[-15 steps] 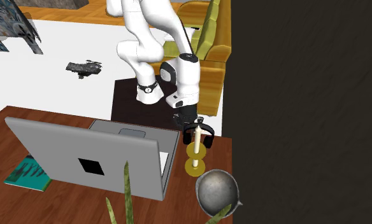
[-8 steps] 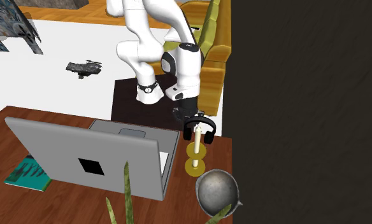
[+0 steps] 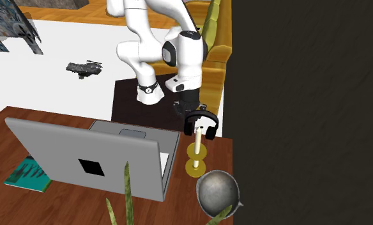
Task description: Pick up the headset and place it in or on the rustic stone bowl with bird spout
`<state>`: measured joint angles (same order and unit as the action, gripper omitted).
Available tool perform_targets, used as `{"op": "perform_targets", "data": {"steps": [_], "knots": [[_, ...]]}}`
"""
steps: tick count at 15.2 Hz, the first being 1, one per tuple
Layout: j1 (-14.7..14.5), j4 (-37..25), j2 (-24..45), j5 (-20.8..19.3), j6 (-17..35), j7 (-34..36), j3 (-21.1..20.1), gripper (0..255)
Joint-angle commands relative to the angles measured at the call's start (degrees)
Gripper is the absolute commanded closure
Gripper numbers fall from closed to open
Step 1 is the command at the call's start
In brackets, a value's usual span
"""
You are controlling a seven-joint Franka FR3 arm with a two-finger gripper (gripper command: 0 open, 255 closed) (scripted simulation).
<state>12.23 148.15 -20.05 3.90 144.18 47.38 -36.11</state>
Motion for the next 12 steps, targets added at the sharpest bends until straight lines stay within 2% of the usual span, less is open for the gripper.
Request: {"op": "perform_targets", "data": {"steps": [1,8,12], "knots": [[-0.6,-0.6,-1.4,0.9,-1.8,-1.1,1.0,255],[-1.7,-3.3,-4.5,2.2,-7.4,-2.8,2.8,255],[3.5,-11.7,5.6,-4.2,-6.5,0.1,0.0,255]]}}
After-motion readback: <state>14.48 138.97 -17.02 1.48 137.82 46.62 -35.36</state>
